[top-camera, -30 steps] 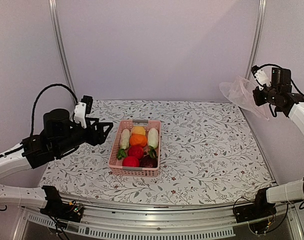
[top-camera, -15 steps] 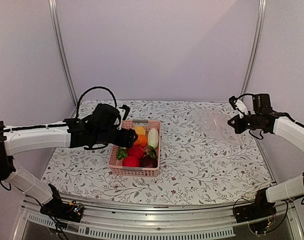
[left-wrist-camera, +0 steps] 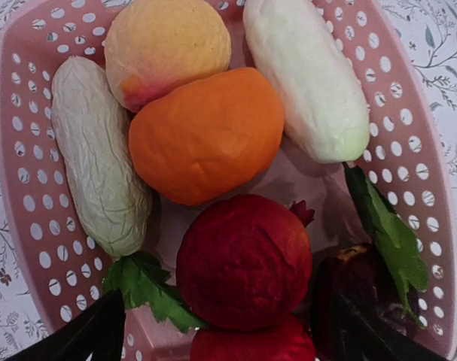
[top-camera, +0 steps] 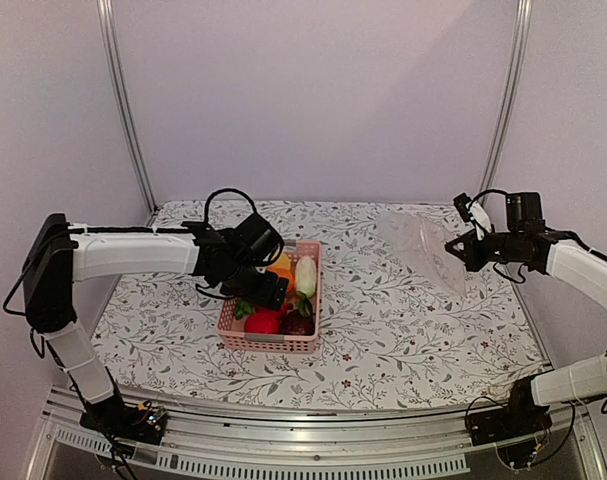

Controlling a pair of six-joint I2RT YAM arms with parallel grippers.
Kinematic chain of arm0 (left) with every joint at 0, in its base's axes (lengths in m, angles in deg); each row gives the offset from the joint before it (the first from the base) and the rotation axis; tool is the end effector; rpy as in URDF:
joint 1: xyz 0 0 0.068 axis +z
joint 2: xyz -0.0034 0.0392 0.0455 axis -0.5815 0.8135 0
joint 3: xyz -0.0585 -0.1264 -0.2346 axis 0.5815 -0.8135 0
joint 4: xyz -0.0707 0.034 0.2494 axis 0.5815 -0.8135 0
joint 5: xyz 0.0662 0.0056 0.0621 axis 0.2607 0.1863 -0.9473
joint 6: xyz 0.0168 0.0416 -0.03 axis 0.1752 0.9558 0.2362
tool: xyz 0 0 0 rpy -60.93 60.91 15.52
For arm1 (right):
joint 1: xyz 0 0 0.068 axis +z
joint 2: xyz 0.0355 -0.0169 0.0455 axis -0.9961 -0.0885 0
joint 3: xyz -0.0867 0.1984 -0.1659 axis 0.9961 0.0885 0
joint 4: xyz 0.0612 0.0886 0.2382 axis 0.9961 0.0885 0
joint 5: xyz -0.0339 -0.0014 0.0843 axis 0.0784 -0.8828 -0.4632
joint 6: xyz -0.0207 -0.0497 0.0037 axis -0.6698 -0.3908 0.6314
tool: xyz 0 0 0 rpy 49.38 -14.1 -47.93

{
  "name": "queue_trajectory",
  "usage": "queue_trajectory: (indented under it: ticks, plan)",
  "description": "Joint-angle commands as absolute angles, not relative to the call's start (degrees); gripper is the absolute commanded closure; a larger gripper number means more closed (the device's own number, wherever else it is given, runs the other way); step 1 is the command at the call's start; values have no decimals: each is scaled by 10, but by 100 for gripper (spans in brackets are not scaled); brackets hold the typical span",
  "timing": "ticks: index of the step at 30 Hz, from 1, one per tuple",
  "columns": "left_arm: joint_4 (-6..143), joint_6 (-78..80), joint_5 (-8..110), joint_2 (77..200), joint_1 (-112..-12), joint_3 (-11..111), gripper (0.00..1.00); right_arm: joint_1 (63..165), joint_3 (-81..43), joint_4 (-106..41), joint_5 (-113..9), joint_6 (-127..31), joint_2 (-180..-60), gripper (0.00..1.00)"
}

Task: Place the food in the zip-top bag and seal the zipper
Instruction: Pick up the fake fruit from the bin.

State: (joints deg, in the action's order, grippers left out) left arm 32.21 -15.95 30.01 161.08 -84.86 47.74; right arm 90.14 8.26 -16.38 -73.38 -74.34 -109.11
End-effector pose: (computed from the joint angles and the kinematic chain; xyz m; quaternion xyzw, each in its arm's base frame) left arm 0.2358 -0.2625 0.2141 0.1446 0.9549 -0.0676 0.2503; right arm 0.2596 0.0409 0.2602 -0.2911 0.8298 0.1708 0.4445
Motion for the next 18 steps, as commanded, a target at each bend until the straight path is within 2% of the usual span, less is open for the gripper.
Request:
queue_trajectory:
  ticks: [1, 11, 18]
  plan:
    - [257, -184, 275, 1659, -855, 511, 7, 902, 94, -172, -765, -740, -1068, 100]
    - [308, -181, 315, 1717, -855, 526, 19, 902, 93, -172, -757, -743, -1073, 100]
    - [309, -175, 289, 1712, -855, 529, 34, 903, 85, -171, -738, -744, -1082, 100]
